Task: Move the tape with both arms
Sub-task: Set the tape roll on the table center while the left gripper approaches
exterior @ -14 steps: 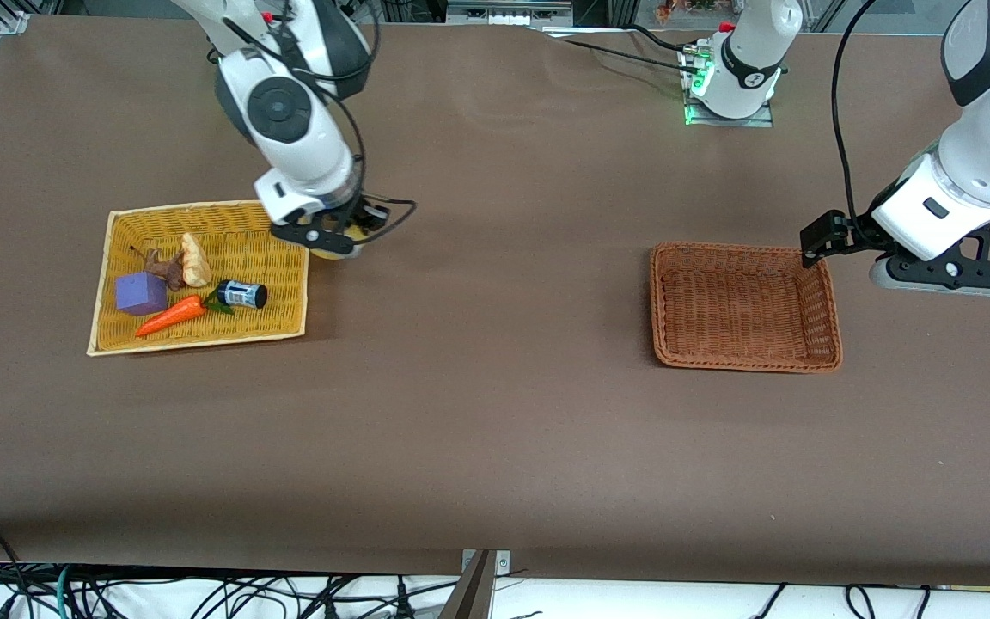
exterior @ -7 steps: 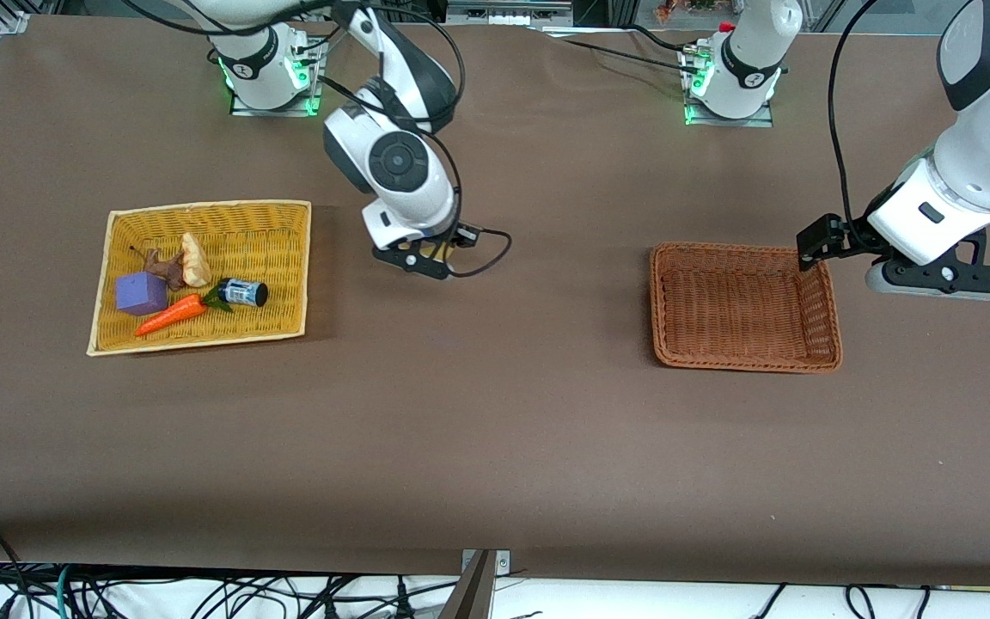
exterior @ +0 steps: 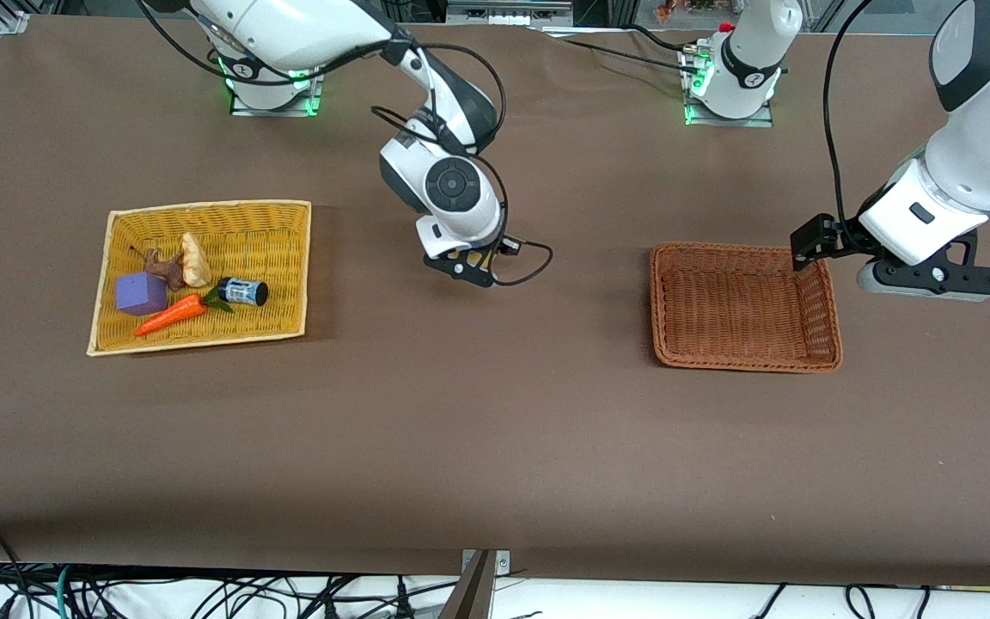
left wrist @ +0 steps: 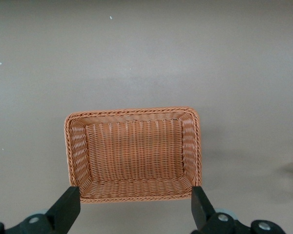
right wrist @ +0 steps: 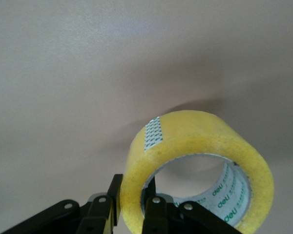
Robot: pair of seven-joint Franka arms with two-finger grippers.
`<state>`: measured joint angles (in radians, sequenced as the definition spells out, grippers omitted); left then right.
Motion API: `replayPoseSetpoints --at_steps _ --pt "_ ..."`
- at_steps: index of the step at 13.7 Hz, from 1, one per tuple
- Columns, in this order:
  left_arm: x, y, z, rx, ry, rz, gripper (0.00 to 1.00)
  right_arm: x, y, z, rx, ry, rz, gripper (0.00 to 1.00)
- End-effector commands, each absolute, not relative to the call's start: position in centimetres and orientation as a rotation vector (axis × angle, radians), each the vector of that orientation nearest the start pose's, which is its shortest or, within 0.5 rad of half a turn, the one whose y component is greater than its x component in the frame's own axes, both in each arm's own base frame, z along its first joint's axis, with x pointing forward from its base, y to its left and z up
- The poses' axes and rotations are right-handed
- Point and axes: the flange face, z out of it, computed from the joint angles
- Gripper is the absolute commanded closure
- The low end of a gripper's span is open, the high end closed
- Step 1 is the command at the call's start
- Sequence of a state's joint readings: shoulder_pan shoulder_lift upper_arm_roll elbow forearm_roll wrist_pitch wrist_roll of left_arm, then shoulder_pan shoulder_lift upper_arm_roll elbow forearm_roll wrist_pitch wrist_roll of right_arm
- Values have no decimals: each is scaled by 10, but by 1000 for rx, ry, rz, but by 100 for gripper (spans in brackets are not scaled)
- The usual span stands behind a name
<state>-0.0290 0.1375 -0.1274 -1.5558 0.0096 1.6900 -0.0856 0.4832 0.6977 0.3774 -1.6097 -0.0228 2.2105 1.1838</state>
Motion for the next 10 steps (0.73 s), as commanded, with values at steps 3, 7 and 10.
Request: replayPoseSetpoints --at_steps 3,7,10 --pt "598 -104 568 -3174 136 15 0 479 508 213 -2965 597 325 100" --pt "596 -109 567 -3174 144 23 0 473 512 206 -3028 501 251 0" --pt "596 -112 568 -3174 149 20 0 509 507 269 -3128 400 90 0"
